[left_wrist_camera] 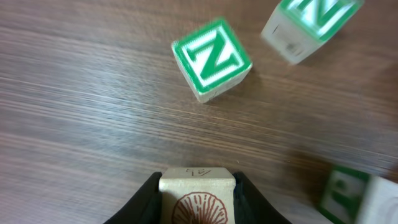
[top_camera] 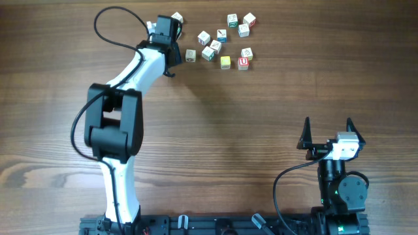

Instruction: Form a horizontal line

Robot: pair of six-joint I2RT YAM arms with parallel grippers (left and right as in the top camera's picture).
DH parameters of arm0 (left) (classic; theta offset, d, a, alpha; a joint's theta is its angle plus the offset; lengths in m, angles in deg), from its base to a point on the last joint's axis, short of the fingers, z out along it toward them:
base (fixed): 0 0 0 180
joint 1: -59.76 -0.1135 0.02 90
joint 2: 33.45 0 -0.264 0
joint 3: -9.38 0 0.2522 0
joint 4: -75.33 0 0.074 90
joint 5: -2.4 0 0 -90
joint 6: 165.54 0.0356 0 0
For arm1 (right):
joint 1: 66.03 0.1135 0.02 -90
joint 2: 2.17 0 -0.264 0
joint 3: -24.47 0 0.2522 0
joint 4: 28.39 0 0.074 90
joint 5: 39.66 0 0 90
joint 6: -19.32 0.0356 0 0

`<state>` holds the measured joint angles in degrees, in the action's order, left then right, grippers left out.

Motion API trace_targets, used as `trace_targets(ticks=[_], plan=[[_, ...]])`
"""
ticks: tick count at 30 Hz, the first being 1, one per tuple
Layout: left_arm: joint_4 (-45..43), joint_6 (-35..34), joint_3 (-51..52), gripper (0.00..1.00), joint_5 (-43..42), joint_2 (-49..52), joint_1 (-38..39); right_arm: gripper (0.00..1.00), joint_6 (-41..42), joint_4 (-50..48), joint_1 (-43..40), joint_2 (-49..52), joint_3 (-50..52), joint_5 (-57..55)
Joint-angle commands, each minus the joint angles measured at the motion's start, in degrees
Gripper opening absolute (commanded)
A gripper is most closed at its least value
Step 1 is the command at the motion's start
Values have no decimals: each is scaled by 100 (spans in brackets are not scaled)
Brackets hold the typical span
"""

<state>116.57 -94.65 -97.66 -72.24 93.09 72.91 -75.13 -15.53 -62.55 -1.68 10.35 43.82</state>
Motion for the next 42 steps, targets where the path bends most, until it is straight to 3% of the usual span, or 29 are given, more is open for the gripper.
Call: trace_targets(ticks=[1,15,27,42], plan=[[142,85,-83,27,55,-671,138,100,-72,-22,9,9,7,-111],[780,63,-81,25,55,-929,1108,100,-72,-22,9,9,7,-111],[1309,-531,-31,20,33,-927,1589,100,-74,-22,9,9,7,-111],[348,-706,986,22,-442,-920,1598,100,-72,-22,9,9,7,-111]])
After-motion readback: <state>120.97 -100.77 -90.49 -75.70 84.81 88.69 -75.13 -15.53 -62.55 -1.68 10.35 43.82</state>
